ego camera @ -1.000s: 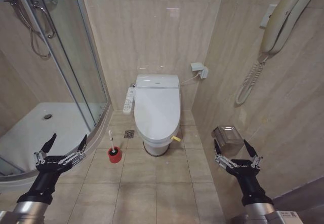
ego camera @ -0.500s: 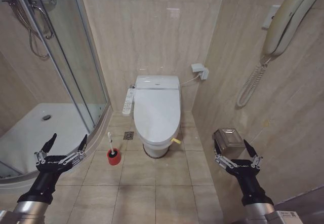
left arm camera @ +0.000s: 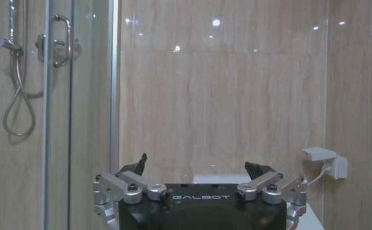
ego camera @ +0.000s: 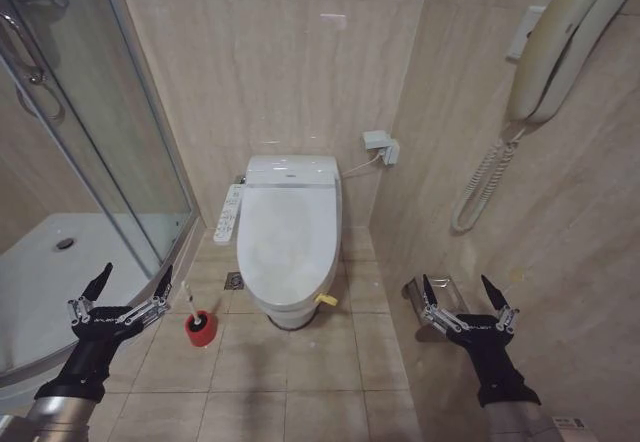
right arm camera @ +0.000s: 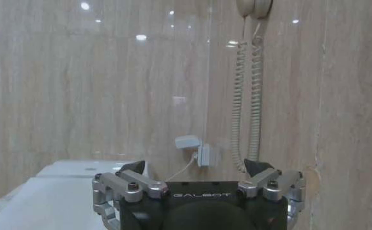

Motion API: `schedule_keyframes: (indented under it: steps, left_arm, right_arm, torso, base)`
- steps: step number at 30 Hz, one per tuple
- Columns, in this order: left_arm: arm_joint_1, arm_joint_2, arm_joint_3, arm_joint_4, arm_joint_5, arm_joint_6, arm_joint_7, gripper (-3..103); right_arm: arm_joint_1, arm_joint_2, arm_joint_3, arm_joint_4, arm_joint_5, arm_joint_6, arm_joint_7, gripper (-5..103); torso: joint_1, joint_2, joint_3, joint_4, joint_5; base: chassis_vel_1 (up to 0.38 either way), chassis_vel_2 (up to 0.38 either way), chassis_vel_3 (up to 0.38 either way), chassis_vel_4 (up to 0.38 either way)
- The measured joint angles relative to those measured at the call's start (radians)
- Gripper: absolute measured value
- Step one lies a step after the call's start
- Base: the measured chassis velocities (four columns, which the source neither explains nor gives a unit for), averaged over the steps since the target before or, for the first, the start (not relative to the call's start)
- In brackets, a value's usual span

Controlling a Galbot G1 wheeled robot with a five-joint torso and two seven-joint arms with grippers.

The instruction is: Open the toilet lid, clean the toilet bowl with a toilet brush, close the toilet lid, and flush.

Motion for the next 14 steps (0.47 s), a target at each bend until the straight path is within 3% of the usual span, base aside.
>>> schedule_keyframes:
  steps: [7,14]
  left_arm:
    - [0.000,0.000,0.000,0.000,0.000,0.000,0.000,100]
    - [0.000,0.000,0.000,0.000,0.000,0.000,0.000,100]
  right_arm:
    - [0.000,0.000,0.000,0.000,0.000,0.000,0.000,100]
    - [0.000,0.000,0.000,0.000,0.000,0.000,0.000,100]
  torso:
    - [-0.001,0.000,0.000,0.0002,-0.0003]
    - [0.000,0.000,0.000,0.0003,-0.0003]
  base:
    - [0.180,0.005,-0.144,-0.002]
    - [0.254,-0.001,-0.239,-0.011]
